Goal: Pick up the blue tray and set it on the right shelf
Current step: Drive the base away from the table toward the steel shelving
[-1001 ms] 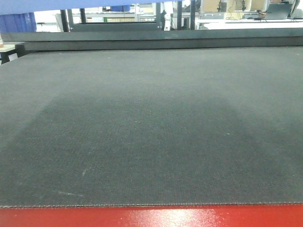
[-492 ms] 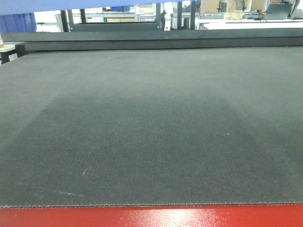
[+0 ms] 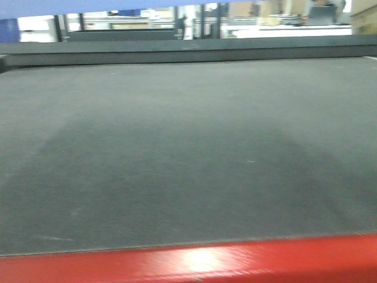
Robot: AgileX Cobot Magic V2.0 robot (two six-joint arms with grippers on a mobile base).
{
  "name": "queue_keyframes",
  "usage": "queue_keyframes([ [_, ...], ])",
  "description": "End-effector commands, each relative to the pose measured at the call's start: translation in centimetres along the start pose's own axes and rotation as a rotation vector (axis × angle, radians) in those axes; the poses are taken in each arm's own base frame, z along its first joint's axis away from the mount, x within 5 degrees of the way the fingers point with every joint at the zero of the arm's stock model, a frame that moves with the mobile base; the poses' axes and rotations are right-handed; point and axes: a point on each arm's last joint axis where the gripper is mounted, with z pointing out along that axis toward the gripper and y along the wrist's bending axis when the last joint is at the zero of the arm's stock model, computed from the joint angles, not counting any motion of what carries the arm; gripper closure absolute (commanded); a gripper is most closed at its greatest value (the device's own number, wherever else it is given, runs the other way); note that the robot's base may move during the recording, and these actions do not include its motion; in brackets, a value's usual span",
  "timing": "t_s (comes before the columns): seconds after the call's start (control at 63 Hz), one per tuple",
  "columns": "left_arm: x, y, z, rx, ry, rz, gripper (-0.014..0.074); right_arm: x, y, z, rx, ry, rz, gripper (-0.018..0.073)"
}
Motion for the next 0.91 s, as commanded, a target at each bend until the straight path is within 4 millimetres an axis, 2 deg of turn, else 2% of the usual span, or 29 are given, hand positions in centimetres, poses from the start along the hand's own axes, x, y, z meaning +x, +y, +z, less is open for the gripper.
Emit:
queue_keyframes([
  [0.0,0.65,0.53,-1.4,-0.047,0.033,0.042,0.0645,-0.79,0.03,-1.72,-0.004,-0.117,-0.047,0.0503],
  [0.89,0.65,0.51,-1.4,-0.046,0.034,0.041,0.0645,-0.79,0.03,-1.72,-0.004,-0.117,-0.047,0.0503],
])
